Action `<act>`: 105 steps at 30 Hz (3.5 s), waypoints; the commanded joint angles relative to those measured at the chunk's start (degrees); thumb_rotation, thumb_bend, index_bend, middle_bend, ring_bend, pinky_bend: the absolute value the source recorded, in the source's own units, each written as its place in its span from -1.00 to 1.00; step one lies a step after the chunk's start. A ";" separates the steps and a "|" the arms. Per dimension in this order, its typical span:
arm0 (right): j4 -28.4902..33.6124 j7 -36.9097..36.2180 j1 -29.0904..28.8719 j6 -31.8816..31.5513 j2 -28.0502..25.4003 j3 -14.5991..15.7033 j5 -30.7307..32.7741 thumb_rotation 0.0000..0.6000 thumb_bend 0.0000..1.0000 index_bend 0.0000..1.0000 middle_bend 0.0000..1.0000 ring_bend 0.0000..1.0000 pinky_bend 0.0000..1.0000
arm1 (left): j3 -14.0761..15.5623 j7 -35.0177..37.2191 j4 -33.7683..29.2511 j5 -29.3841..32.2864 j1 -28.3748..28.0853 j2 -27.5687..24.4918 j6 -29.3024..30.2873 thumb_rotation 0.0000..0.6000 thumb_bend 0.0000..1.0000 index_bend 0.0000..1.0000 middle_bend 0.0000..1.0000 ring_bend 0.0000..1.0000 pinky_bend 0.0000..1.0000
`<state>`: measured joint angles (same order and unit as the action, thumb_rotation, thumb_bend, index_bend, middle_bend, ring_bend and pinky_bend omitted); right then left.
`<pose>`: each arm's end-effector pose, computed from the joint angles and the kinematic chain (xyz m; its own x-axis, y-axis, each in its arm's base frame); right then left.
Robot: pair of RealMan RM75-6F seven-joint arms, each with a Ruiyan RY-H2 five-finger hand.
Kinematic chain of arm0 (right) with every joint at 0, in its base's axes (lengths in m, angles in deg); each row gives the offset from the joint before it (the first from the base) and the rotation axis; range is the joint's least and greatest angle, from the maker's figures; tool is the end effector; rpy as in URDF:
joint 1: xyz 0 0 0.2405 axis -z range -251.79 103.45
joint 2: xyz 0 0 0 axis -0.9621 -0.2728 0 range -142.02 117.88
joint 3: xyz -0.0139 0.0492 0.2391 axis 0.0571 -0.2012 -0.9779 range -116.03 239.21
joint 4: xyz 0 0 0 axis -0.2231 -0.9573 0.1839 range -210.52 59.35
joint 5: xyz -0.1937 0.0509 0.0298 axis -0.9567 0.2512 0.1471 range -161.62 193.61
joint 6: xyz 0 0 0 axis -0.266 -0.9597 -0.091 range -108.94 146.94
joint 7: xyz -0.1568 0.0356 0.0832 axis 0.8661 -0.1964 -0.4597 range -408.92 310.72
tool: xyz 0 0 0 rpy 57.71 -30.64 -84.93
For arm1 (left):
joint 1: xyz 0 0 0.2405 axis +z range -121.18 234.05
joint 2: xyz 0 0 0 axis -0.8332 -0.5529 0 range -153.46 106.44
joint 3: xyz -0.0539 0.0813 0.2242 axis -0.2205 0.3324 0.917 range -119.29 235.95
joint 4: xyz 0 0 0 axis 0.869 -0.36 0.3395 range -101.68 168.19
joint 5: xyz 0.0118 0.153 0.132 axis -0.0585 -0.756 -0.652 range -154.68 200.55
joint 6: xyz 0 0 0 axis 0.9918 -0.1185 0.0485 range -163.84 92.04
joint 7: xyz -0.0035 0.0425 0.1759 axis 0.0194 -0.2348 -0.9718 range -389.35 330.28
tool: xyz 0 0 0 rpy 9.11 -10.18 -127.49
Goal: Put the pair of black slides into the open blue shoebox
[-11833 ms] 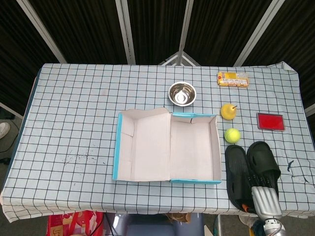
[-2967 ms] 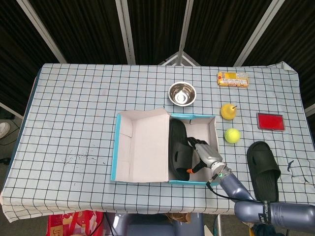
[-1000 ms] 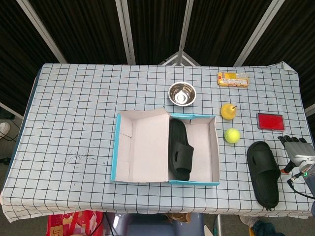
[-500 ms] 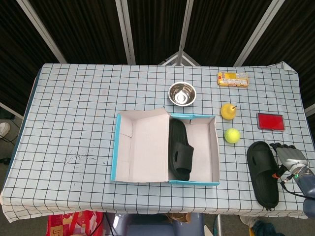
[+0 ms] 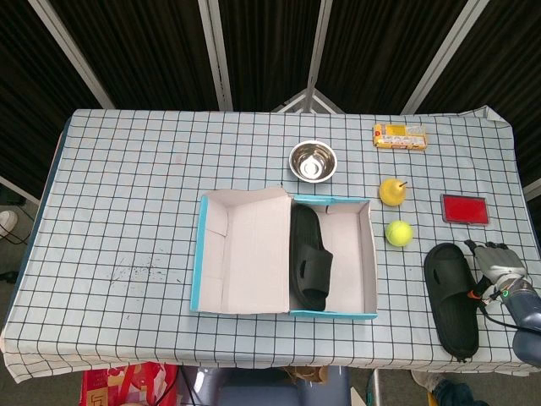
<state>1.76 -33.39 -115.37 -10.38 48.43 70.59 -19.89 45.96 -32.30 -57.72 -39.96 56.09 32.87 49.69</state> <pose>-0.3845 -0.3350 0.1387 0.4259 -0.6801 0.5967 -0.7055 0.1632 0.6897 -0.3665 0.2058 0.2710 0.5411 -0.1284 0.8311 0.7808 0.4437 -0.4398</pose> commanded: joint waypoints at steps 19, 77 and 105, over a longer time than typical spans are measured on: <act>3.02 -5.11 1.74 -3.98 -2.22 -3.85 -5.11 1.00 -0.06 0.27 0.14 -0.57 -1.00 | -0.16 1.49 -0.10 -0.20 0.39 -0.48 0.06 1.00 0.63 -0.66 -0.91 -1.00 -0.90; 42.82 -20.51 1.91 -13.07 -28.46 -23.11 -2.90 1.00 0.03 0.27 0.15 -0.55 -1.00 | 0.00 11.49 1.63 -2.79 1.27 -2.22 -1.86 1.00 0.63 -0.66 -0.91 -1.00 -0.90; 29.96 -8.35 -11.21 -16.46 -6.09 -18.19 16.61 1.00 0.08 0.27 0.14 -0.53 -1.00 | -0.38 11.47 3.17 -1.04 0.93 -1.89 -3.31 1.00 0.63 -0.66 -0.91 -1.00 -0.90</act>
<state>32.26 -42.36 -126.17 -26.42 41.62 51.92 -4.17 45.60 -20.82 -54.56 -41.03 56.99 30.98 46.35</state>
